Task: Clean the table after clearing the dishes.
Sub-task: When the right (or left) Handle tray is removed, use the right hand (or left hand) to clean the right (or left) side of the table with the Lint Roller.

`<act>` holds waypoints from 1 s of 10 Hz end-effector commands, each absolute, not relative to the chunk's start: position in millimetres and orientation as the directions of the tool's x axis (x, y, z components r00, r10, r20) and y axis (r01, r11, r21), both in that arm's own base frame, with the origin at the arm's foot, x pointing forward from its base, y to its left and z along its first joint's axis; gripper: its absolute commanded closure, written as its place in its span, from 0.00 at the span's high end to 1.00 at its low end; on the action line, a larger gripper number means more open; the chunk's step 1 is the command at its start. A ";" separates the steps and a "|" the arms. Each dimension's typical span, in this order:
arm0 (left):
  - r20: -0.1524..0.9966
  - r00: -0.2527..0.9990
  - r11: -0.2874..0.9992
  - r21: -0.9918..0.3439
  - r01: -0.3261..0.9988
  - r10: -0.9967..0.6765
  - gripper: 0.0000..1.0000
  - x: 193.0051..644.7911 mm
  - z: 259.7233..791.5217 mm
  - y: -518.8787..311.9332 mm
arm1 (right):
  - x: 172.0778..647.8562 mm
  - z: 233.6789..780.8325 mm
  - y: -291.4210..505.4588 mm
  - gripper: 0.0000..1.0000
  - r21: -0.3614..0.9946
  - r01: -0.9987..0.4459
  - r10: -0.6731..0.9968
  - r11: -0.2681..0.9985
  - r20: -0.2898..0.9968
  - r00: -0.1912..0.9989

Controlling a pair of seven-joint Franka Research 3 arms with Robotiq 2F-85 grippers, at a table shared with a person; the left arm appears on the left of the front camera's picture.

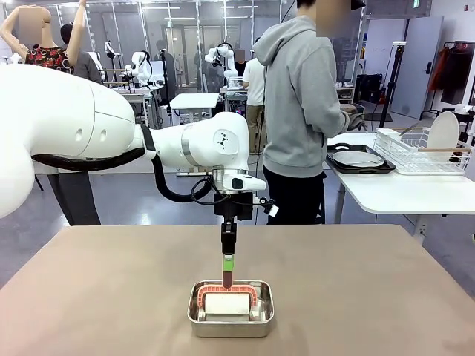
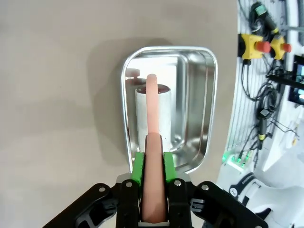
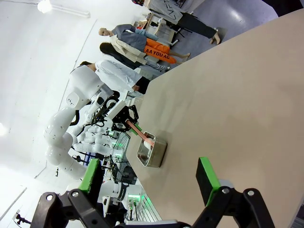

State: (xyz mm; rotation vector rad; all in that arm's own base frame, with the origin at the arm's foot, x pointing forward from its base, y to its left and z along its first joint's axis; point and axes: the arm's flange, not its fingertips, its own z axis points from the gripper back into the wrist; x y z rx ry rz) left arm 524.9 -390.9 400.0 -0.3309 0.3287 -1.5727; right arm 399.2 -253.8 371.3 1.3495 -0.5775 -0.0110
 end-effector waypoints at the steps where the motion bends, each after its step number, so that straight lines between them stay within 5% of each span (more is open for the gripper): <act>1: -0.026 -0.001 0.010 -0.413 0.911 -1.000 0.00 521.4 411.7 -390.3 | 397.8 375.2 -252.8 1.00 0.915 -0.320 -0.327 0.244 0.388 0.862; 3: -0.014 0.063 0.063 -0.398 0.915 -0.998 0.00 514.4 445.4 -380.9 | 397.8 375.2 -252.8 1.00 0.915 -0.320 -0.327 0.244 0.388 0.862; 4: -0.020 0.145 0.142 -0.388 0.911 -0.989 0.12 506.3 477.4 -369.5 | 397.8 375.2 -252.8 1.00 0.915 -0.320 -0.327 0.244 0.388 0.862; 6: -0.023 0.353 0.345 -0.278 0.897 -0.935 0.12 498.2 524.8 -335.5 | 397.8 375.2 -252.8 1.00 0.915 -0.320 -0.327 0.244 0.388 0.862; 8: 0.040 0.715 0.699 -0.181 0.692 -0.698 0.12 500.2 543.1 -291.1 | 397.8 375.2 -252.8 1.00 0.915 -0.320 -0.327 0.244 0.388 0.862; 10: 0.125 0.904 0.864 -0.266 0.427 -0.408 0.12 502.0 539.6 -250.4 | 397.8 375.2 -252.8 1.00 0.915 -0.320 -0.327 0.244 0.388 0.862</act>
